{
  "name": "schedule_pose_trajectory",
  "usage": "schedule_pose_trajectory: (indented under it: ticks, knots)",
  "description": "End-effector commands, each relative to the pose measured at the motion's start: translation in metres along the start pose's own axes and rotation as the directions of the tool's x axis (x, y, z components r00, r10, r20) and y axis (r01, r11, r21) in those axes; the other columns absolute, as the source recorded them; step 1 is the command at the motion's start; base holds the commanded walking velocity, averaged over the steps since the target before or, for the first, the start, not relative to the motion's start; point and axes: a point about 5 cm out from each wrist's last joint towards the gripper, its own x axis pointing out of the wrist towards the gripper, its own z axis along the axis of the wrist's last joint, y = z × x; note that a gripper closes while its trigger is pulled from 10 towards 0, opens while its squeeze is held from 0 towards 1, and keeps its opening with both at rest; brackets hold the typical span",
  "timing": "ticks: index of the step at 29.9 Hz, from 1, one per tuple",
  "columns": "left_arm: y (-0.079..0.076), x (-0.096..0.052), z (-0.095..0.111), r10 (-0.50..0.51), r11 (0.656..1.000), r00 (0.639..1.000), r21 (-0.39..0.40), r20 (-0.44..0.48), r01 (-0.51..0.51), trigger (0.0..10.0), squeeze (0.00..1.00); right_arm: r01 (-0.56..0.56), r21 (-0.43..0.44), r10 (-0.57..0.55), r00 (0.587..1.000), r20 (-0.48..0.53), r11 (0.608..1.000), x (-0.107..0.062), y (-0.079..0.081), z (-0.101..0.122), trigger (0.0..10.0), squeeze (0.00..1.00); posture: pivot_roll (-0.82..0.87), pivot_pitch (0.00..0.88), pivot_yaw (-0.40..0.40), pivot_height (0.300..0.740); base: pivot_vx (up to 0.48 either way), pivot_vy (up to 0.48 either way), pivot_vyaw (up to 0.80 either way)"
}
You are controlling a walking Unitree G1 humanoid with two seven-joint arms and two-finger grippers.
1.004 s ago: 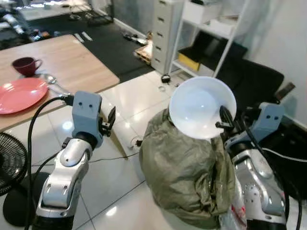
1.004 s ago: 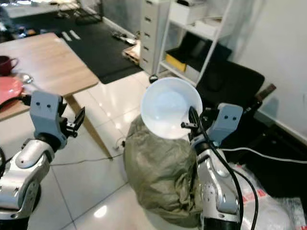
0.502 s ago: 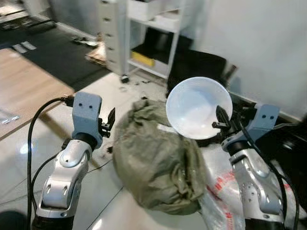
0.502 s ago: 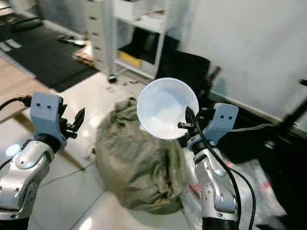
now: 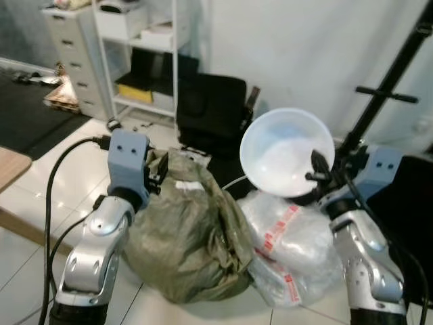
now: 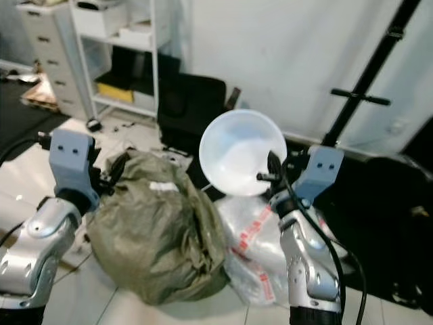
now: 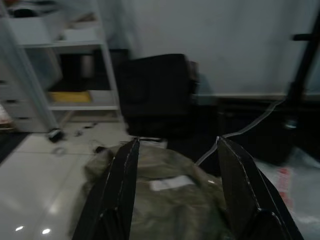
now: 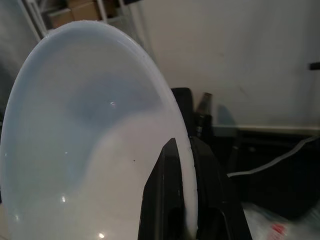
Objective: Setting the table
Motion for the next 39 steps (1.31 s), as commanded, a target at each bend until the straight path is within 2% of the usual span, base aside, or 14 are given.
schedule_pose_trajectory:
  ticks: [1, 39]
  knots:
    - [-0.0004, -0.0011, -0.0027, 0.002, 1.000, 1.000, -0.003, -0.011, -0.002, 10.0, 0.00, -0.001, 0.001, 0.001, 1.000, -0.003, 1.000, -0.0017, -0.0001, -0.0003, 10.0, 0.00, 0.00, 0.023, 0.065, 0.740, 0.000, 0.000, -0.79]
    - [-0.0046, -0.0006, -0.0065, -0.024, 1.000, 1.000, -0.006, -0.016, 0.024, 10.0, 0.00, -0.003, -0.013, 0.003, 1.000, -0.014, 1.000, -0.0030, -0.0013, -0.0009, 10.0, 0.00, -0.01, 0.015, 0.066, 0.740, 0.000, 0.000, -0.79]
